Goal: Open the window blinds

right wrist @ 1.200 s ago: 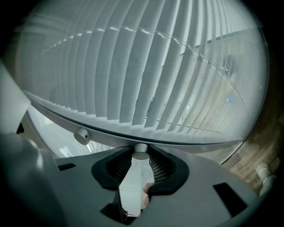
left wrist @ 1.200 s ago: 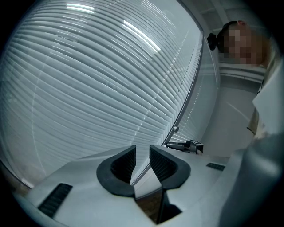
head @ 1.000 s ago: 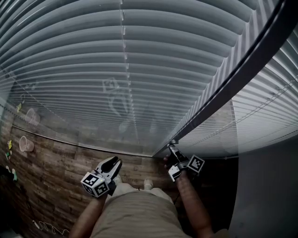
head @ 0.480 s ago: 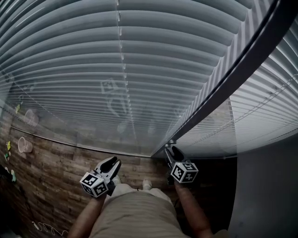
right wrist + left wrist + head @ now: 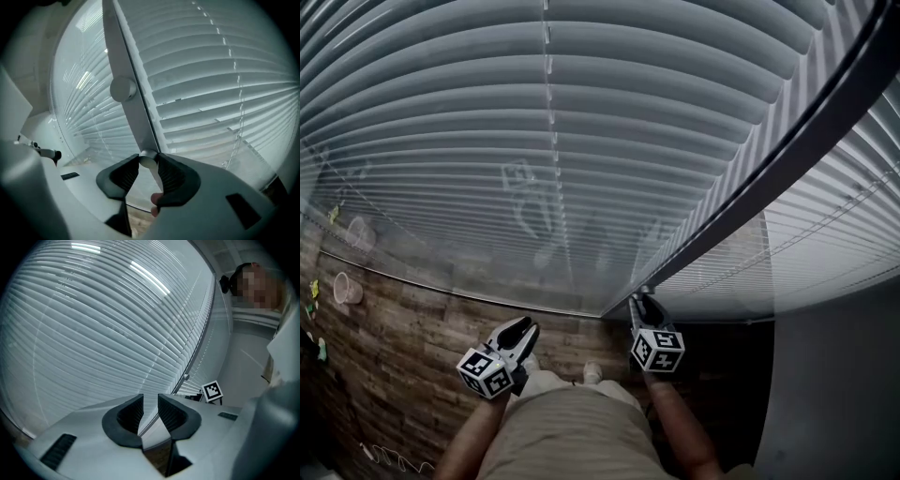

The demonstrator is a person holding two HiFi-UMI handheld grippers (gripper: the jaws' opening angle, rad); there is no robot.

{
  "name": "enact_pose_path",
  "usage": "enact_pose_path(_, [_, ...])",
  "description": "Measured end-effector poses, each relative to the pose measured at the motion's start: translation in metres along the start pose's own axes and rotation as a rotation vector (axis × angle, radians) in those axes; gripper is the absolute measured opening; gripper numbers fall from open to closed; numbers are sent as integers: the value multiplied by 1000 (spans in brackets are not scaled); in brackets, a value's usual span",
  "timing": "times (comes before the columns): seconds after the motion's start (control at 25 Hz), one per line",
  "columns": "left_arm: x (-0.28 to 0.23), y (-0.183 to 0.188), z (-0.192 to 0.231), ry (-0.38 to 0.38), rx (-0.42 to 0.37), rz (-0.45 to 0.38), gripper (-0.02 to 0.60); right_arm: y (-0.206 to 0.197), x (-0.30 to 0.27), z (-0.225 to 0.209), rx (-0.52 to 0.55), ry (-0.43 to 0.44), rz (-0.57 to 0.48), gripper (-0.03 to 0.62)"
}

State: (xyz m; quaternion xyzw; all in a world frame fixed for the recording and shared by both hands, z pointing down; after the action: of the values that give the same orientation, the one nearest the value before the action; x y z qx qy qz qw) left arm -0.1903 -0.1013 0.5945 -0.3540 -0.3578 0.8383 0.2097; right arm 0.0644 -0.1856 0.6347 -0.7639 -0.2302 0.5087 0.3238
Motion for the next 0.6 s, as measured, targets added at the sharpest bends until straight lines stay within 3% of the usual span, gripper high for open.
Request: enact_pose_path(0.6, [-7, 3, 0, -6, -3, 3, 106, 1, -4, -9, -562, 418, -2, 127])
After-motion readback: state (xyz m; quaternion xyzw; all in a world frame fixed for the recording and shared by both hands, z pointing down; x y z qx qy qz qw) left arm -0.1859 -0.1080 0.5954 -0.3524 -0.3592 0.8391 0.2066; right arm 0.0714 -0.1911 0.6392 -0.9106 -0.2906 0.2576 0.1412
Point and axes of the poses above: the fingertips, and each gripper's own axes: x backward along the fingers, z to its left, y out of its top, the point moved 1 cm from there along x, backward along the fingers, and after that the axes turned 13 degrees about z, right-handed, at the moved point
